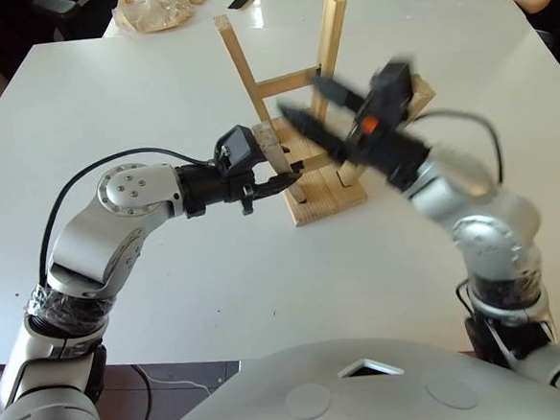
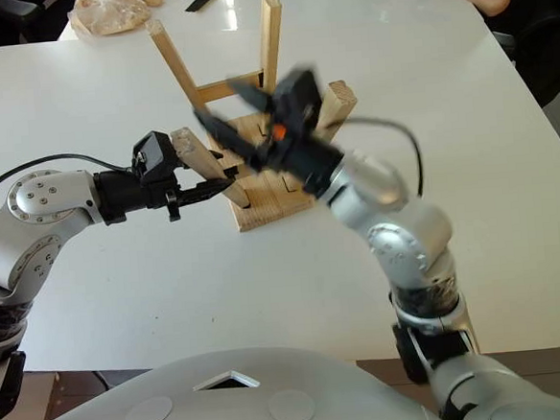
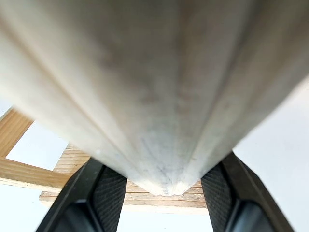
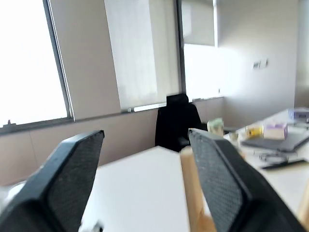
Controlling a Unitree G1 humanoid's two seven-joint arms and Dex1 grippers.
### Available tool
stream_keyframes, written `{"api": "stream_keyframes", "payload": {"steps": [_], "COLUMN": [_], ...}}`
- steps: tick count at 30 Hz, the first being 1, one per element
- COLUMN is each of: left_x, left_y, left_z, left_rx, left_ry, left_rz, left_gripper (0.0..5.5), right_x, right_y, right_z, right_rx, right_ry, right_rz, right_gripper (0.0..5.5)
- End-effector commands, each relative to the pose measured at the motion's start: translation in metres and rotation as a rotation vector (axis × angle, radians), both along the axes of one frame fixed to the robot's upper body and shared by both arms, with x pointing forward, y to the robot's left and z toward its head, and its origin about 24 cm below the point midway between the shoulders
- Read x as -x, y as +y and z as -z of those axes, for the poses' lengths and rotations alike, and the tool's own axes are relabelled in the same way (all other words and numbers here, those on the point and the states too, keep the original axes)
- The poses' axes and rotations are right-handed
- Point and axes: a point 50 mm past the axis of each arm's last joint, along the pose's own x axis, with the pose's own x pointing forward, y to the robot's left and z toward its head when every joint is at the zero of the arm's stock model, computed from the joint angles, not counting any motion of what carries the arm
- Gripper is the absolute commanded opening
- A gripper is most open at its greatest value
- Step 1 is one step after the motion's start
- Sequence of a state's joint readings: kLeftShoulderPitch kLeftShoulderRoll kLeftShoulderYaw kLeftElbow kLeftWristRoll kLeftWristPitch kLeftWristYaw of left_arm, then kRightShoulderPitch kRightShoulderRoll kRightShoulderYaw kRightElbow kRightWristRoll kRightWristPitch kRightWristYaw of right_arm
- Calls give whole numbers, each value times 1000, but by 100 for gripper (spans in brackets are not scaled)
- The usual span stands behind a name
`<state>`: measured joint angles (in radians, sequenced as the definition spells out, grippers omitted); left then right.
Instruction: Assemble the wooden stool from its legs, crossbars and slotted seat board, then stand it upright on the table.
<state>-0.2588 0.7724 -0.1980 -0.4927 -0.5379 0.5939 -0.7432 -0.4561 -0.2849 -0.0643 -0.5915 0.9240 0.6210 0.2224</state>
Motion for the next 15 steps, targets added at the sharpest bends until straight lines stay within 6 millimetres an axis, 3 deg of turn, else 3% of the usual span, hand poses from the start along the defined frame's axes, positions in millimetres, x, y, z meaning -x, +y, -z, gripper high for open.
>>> {"api": "stream_keyframes", "payload": {"steps": [1,3,5,7,8,10,12,15], "left_x": [-3,-4,-5,-6,-6,-7,-9,-11], "left_y": [21,22,22,23,23,24,24,24], "left_z": [32,32,32,31,31,30,29,31], "left_rx": [-141,-141,-142,-144,-146,-150,-153,-159], "left_ry": [120,119,117,116,115,114,113,116], "left_rz": [-119,-119,-115,-110,-107,-100,-94,-84], "left_gripper": [204,204,204,204,204,204,204,204], "right_x": [-37,-60,-70,-71,-71,-74,-80,-77], "right_y": [-85,-139,-186,-209,-209,-192,-151,-58], "right_z": [-26,-1,33,57,66,78,87,88], "right_rx": [-34,152,406,588,647,740,808,901], "right_ry": [-17,51,124,153,146,95,6,-223], "right_rz": [378,689,945,1055,1062,1019,893,604], "right_gripper": [322,322,322,322,322,322,322,322]}}
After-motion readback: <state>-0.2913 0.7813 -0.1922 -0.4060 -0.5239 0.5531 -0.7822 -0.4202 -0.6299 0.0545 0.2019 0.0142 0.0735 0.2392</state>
